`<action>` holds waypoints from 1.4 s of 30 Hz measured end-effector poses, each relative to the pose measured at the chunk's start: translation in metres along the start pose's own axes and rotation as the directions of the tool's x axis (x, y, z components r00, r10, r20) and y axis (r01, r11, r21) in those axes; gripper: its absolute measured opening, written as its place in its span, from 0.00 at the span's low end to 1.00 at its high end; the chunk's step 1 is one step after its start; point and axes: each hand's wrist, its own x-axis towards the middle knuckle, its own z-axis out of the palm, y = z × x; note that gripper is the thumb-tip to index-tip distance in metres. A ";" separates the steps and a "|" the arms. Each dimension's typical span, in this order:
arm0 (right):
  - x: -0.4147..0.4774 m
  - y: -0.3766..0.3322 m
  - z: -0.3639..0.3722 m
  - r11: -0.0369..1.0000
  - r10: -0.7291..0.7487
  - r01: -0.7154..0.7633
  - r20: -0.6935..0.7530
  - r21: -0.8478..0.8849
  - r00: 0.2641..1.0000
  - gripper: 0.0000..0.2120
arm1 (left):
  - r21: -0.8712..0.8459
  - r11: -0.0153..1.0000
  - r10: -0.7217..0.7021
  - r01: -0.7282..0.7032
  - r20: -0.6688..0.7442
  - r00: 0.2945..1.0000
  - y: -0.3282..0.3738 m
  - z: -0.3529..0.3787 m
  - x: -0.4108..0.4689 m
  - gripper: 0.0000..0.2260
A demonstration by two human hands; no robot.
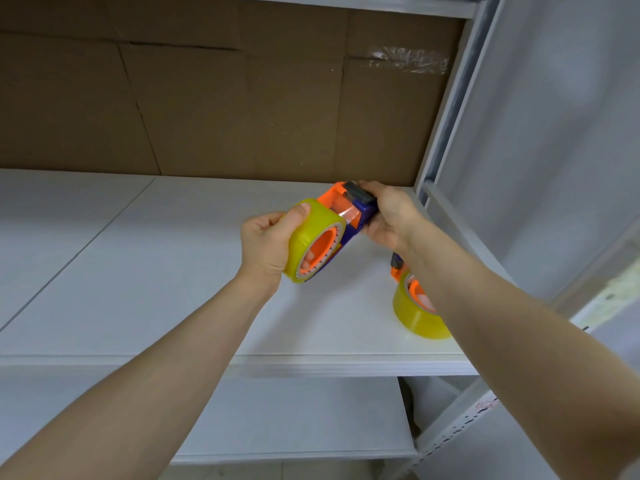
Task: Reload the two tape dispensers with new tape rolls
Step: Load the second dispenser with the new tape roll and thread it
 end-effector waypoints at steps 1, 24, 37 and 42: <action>-0.001 0.000 -0.001 0.998 0.029 -0.032 0.048 0.045 0.998 0.11 | -0.020 1.000 -0.014 0.014 -0.010 1.000 0.000 0.001 0.001 0.12; 0.005 -0.008 -0.046 0.237 -0.333 0.134 0.049 -0.962 0.942 0.12 | 0.203 0.871 -0.486 0.447 0.232 0.843 -0.014 0.057 0.030 0.19; -0.021 -0.039 -0.101 0.013 0.003 -0.188 -0.188 -0.982 0.982 0.29 | 0.145 0.811 -0.584 0.567 0.142 0.799 -0.033 0.085 0.030 0.18; -0.040 -0.019 -0.115 -0.196 0.191 -0.155 -0.192 -0.968 0.963 0.17 | 0.152 0.801 -0.598 0.580 0.152 0.787 -0.034 0.088 0.029 0.20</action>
